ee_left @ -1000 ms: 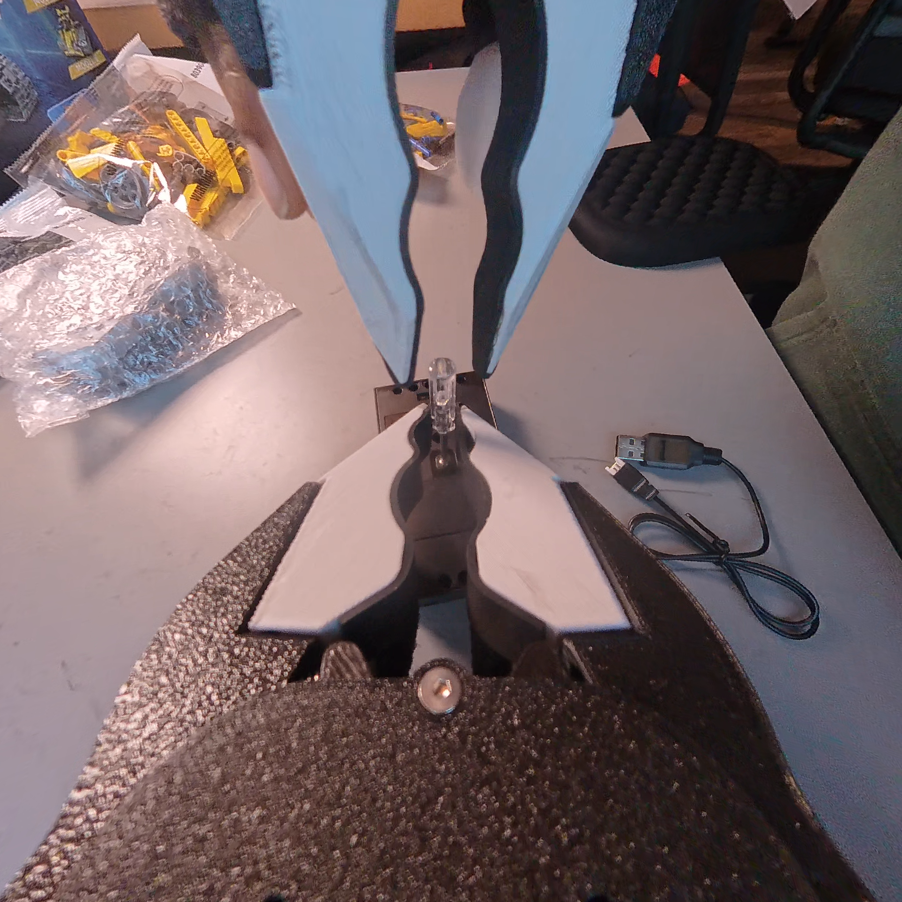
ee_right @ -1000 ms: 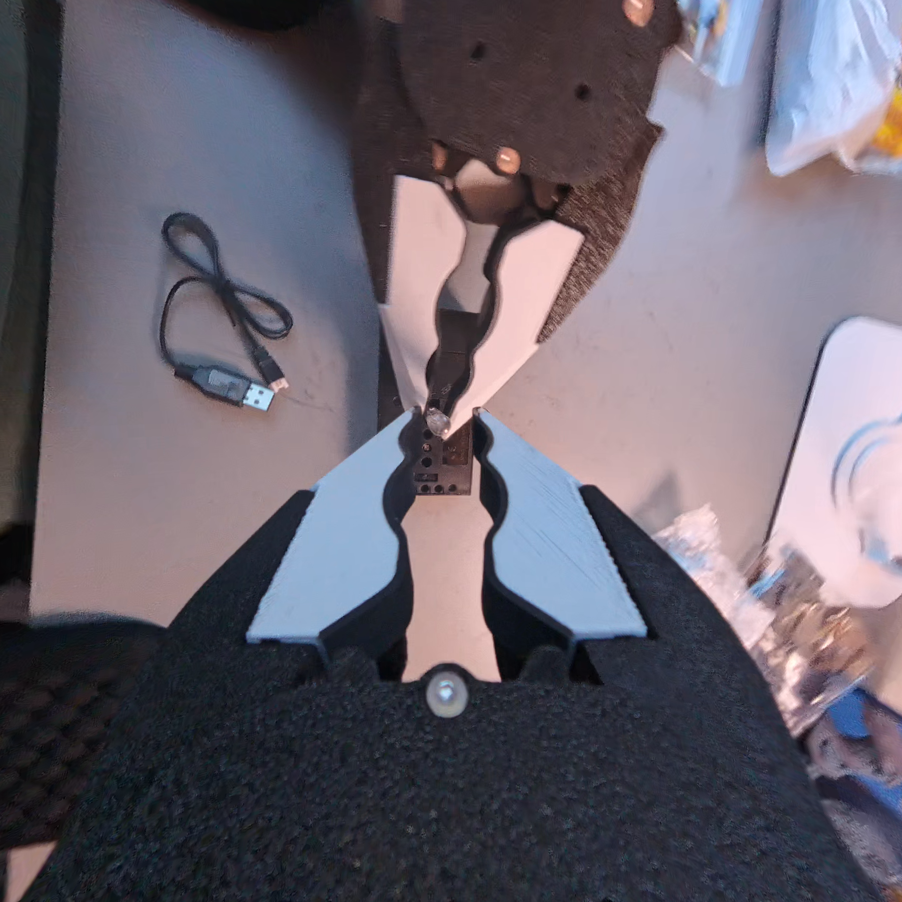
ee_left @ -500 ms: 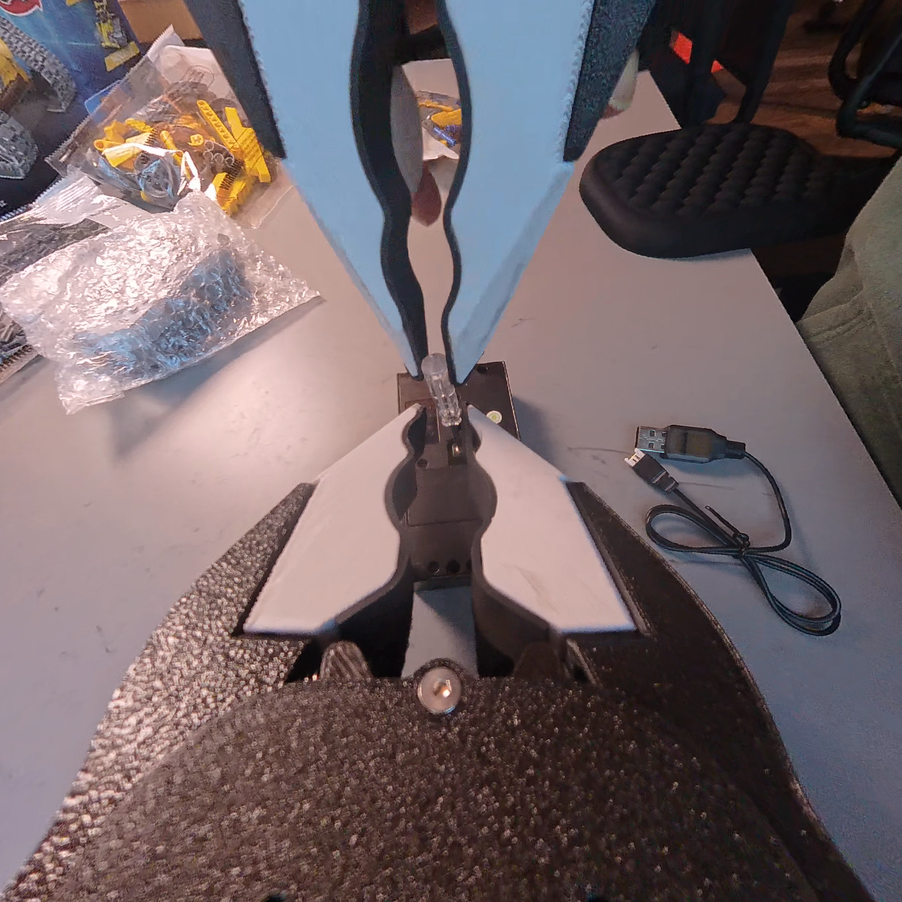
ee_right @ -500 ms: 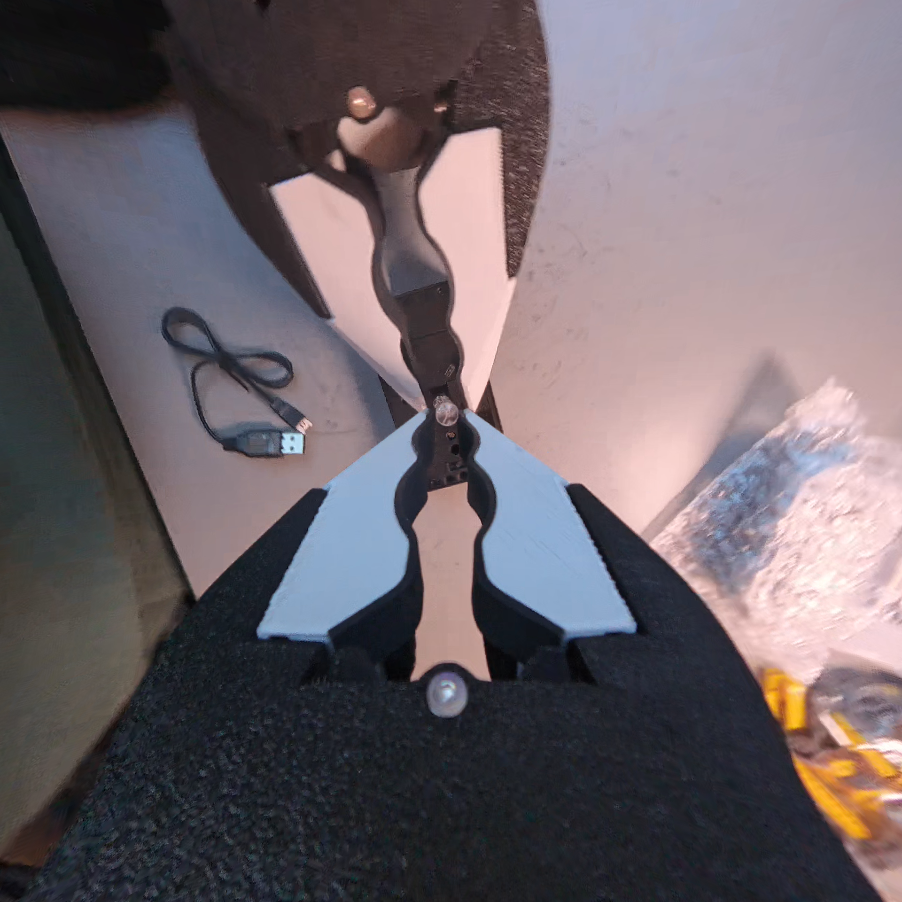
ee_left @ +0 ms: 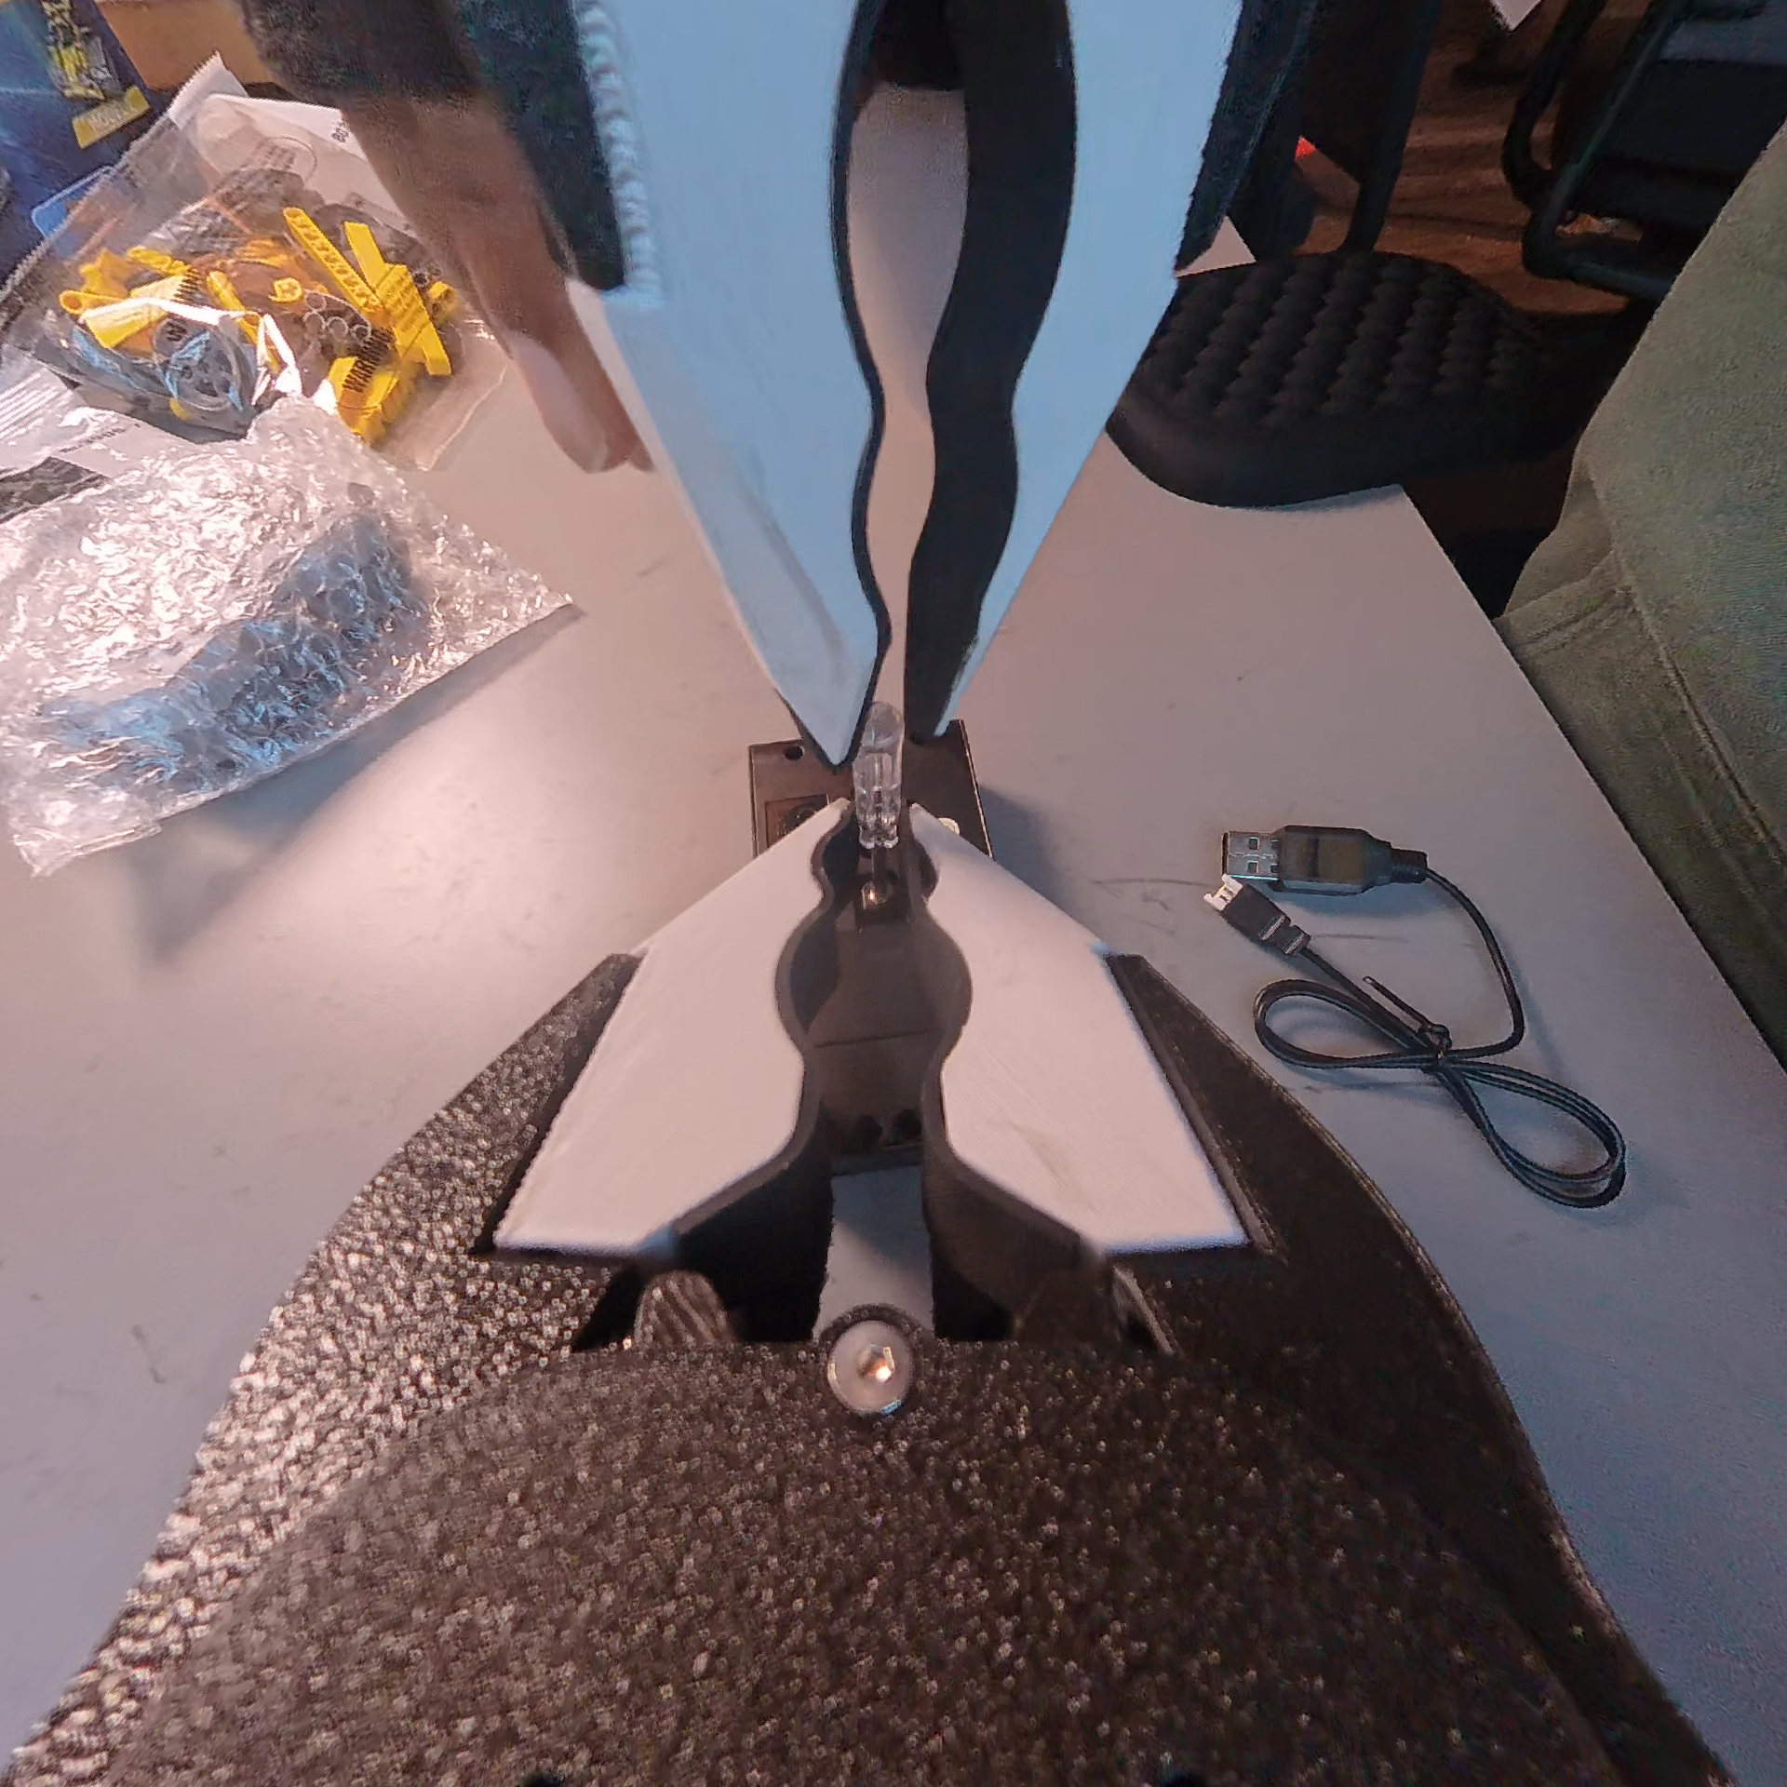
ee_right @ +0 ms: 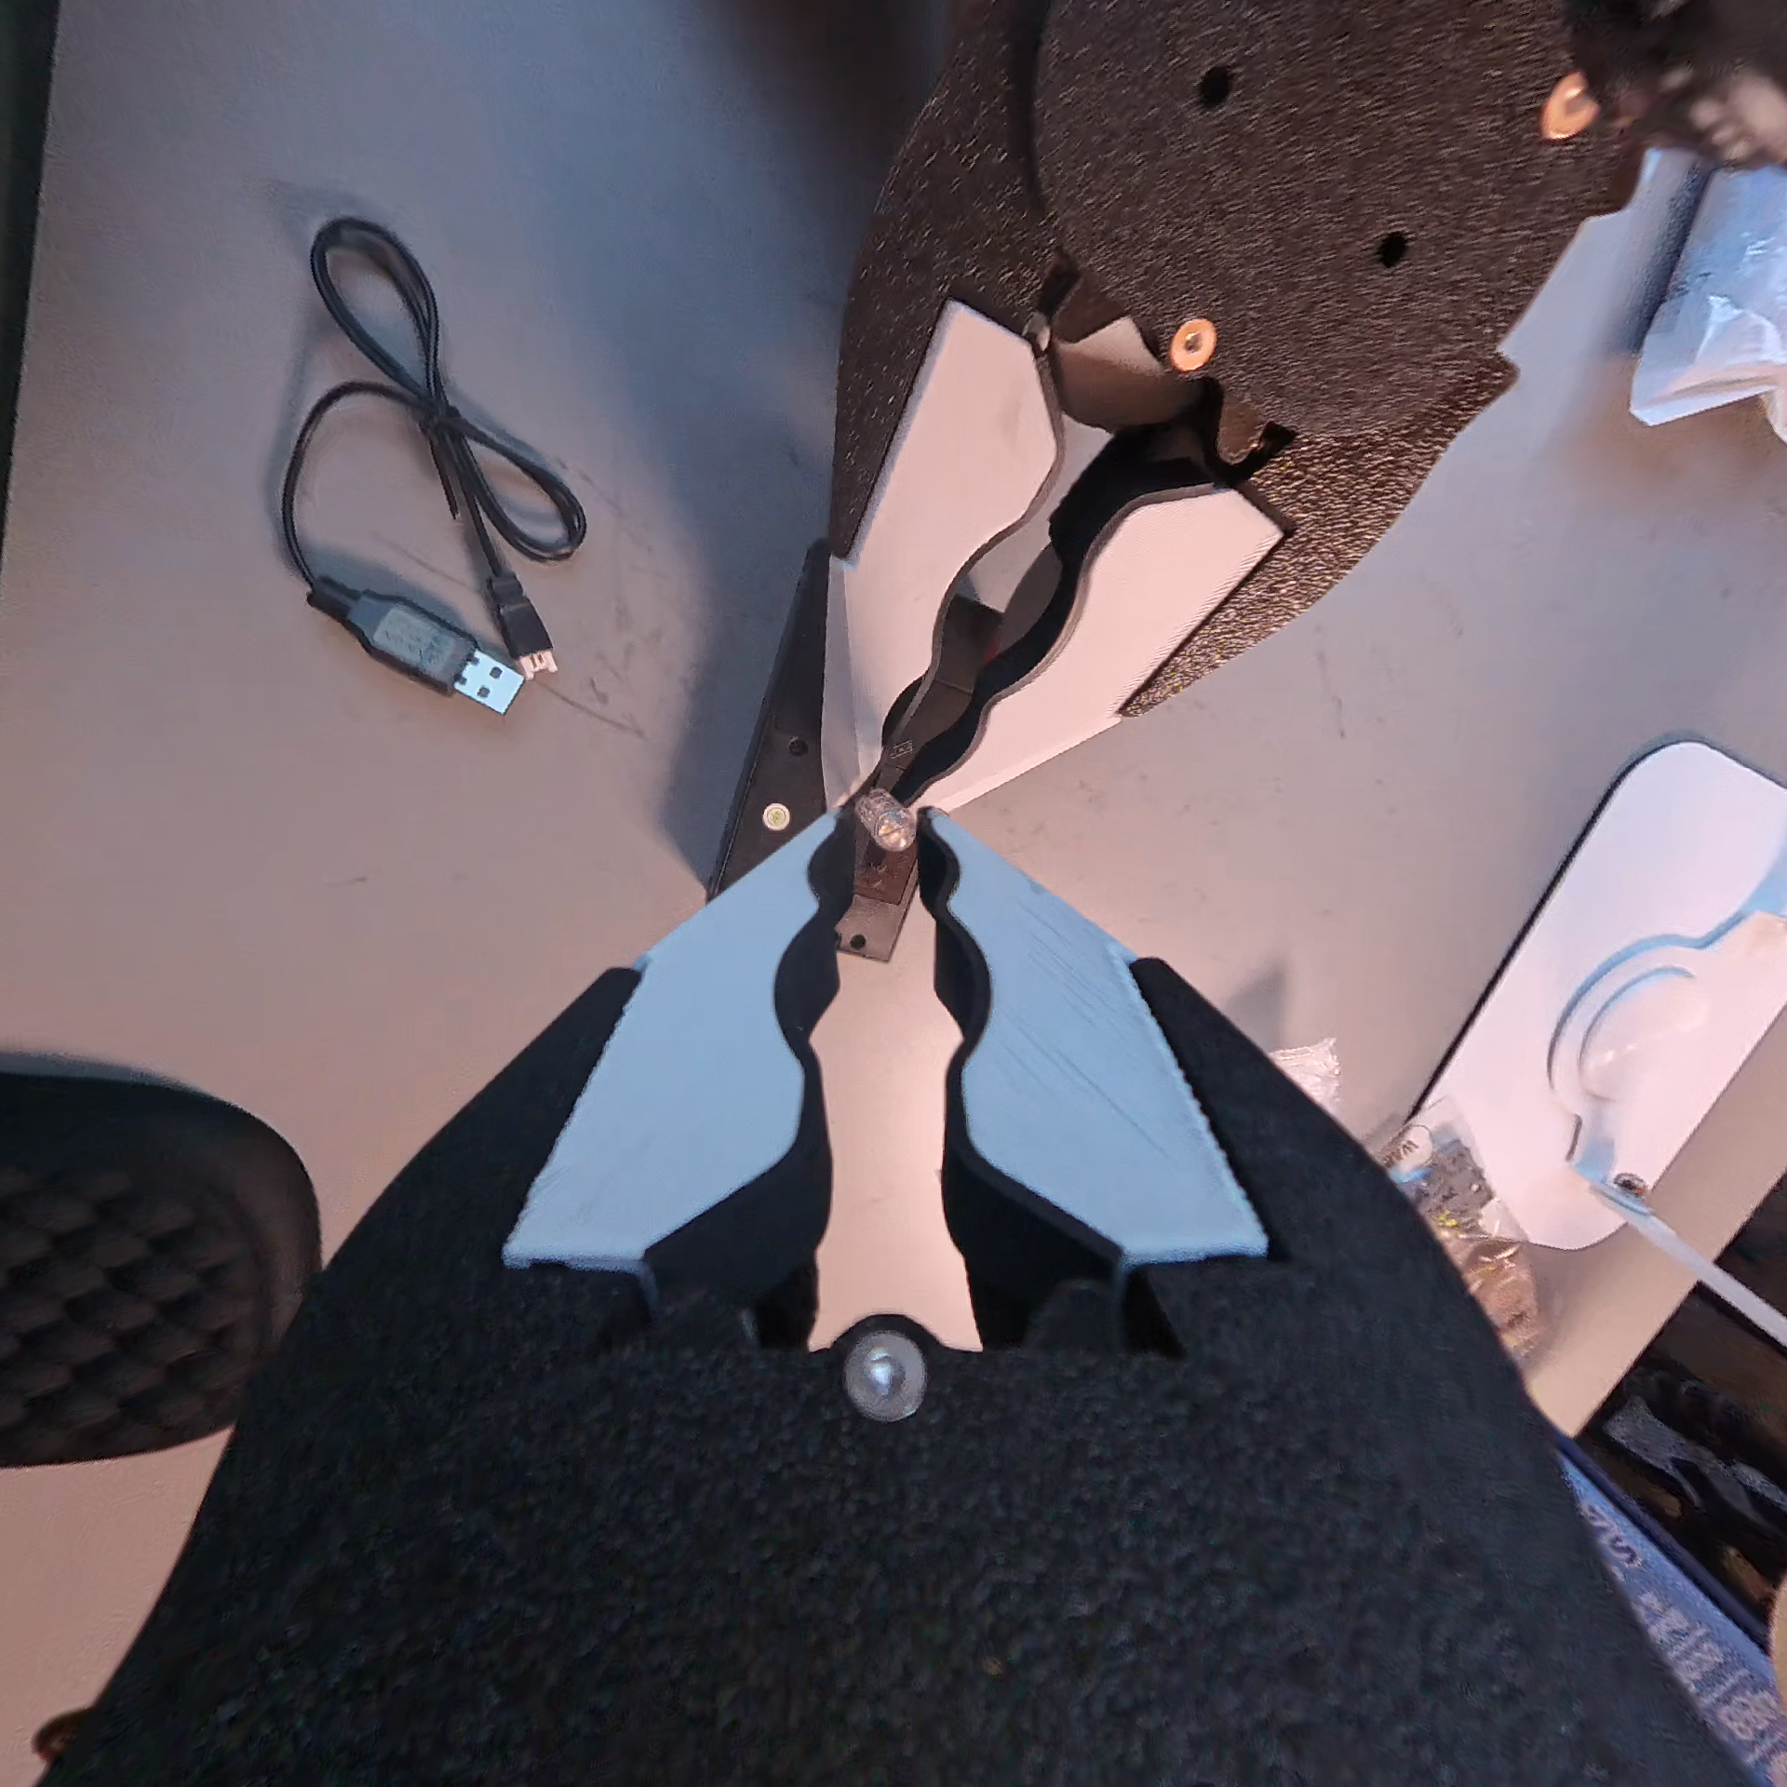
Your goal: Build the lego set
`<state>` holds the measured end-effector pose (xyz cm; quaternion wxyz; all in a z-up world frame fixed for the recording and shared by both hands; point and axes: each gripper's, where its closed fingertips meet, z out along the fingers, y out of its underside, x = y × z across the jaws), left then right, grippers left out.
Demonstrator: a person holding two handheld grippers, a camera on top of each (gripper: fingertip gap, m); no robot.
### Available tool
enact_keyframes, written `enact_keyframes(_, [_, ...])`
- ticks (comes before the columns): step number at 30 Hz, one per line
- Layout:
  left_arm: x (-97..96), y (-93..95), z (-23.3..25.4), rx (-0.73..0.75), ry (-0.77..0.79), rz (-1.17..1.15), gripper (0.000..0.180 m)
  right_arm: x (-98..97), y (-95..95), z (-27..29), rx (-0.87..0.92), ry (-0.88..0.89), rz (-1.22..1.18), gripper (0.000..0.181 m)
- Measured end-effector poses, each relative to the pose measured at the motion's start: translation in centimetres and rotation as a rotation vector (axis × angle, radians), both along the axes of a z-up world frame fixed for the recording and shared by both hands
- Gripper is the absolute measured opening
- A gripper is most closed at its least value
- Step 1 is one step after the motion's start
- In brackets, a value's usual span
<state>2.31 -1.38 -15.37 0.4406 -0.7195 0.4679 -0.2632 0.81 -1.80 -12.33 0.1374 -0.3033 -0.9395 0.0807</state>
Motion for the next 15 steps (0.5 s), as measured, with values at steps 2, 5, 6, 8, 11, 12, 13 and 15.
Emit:
enact_keyframes(2, [0.0,0.0,0.0,-0.002,-0.004,-0.004,0.007,0.0,0.2,-0.2,0.005,-0.016,0.016,0.008])
enact_keyframes(5, [-0.1,0.1,0.0,-0.010,-0.011,0.005,0.007,-0.2,0.3,-0.2,-0.019,-0.038,-0.033,0.007])
enact_keyframes(6, [-0.2,0.1,0.0,-0.013,-0.009,0.010,0.007,-0.3,0.3,-0.2,-0.034,-0.044,-0.073,0.007])
enact_keyframes(8, [-0.9,0.2,-0.1,-0.008,0.023,0.030,0.017,-0.5,0.4,-0.2,-0.069,-0.054,-0.171,0.007])
enact_keyframes(11, [-2.6,0.1,-0.1,-0.049,0.046,0.075,0.043,-0.4,0.4,-0.2,-0.108,-0.062,-0.310,0.007])
enact_keyframes(12, [-3.2,-0.1,-0.6,-0.084,0.060,0.089,0.051,-0.3,0.4,-0.2,-0.118,-0.062,-0.345,0.007])
enact_keyframes(13, [-3.6,-0.3,-1.1,-0.121,0.079,0.096,0.057,-0.3,0.4,-0.2,-0.121,-0.061,-0.373,0.007])
enact_keyframes(15, [-4.0,-1.1,-2.2,-0.188,0.117,0.090,0.062,-0.3,0.4,-0.2,-0.127,-0.060,-0.415,0.007])
